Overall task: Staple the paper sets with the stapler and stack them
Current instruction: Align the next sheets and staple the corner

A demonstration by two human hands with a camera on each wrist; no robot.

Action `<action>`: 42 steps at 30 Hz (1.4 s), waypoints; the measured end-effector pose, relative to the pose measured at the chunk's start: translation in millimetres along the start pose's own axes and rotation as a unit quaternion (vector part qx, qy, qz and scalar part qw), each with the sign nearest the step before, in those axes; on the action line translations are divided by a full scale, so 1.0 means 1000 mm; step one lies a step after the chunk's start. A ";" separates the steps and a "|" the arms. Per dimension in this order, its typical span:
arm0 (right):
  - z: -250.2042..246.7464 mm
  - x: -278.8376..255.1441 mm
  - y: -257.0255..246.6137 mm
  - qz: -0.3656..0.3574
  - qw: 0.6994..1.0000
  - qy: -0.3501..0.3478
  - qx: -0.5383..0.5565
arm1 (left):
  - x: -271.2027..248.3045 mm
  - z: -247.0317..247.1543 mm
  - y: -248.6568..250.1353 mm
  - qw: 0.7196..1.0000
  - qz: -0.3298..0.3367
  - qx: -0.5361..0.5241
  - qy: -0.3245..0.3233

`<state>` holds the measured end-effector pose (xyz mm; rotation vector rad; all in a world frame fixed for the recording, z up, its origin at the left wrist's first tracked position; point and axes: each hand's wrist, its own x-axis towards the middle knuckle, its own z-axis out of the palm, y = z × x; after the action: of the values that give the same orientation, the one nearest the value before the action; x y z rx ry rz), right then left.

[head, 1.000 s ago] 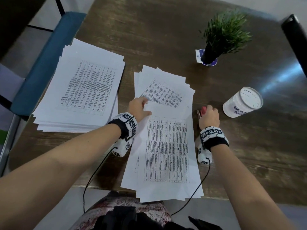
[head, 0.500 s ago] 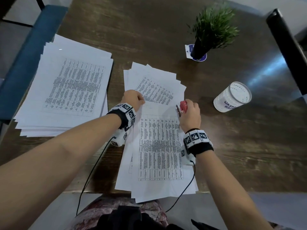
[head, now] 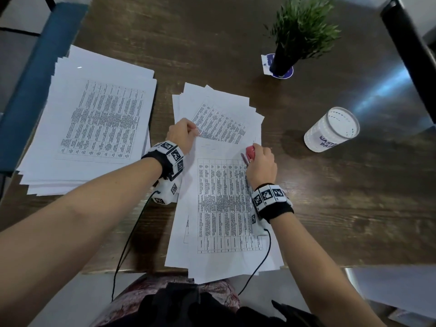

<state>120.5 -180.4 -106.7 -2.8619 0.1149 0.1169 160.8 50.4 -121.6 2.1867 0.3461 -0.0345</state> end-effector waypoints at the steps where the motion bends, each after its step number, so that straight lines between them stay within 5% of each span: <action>1: 0.000 0.000 0.000 0.000 1.000 0.000 -0.004 | 0.001 0.000 0.002 1.000 0.001 -0.010 0.012; 6: -0.003 0.002 -0.003 0.005 1.000 0.004 -0.005 | -0.003 0.001 0.019 0.998 0.025 -0.061 0.009; 13: -0.010 0.008 -0.010 0.044 0.999 -0.005 0.019 | -0.017 0.000 0.016 0.976 -0.056 -0.207 -0.028; 18: -0.009 0.013 -0.013 0.027 0.999 -0.028 0.022 | -0.036 0.001 0.011 0.962 -0.079 -0.249 -0.075; 22: -0.009 0.016 -0.020 0.013 0.999 -0.031 0.024 | -0.038 0.002 0.013 0.967 -0.084 -0.236 -0.051; 25: -0.009 0.015 -0.024 -0.005 1.000 0.014 0.021 | -0.038 0.000 0.024 0.969 -0.059 -0.235 -0.037; 27: -0.011 0.015 -0.031 -0.021 0.985 0.078 0.154 | -0.039 0.000 0.041 0.967 -0.030 -0.249 -0.038; 30: -0.028 0.022 -0.041 0.057 0.897 0.070 0.432 | -0.039 0.001 0.071 0.959 0.012 -0.280 -0.038; 34: -0.063 0.026 -0.049 0.247 0.648 -0.116 0.711 | -0.038 0.006 0.108 0.959 0.066 -0.262 -0.085; 36: -0.069 0.027 -0.046 0.290 0.555 -0.142 0.767 | -0.038 0.009 0.120 0.961 0.109 -0.230 -0.105; 39: -0.069 0.030 -0.036 0.310 0.488 -0.155 0.801 | -0.036 0.012 0.129 0.959 0.119 -0.239 -0.090; 42: -0.071 0.034 -0.023 0.314 0.510 -0.164 0.783 | -0.031 0.015 0.123 0.964 0.110 -0.238 -0.044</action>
<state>161.3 -180.0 -35.2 -0.8002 0.7199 0.4116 163.9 -38.0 -29.8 1.7262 0.0489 0.0688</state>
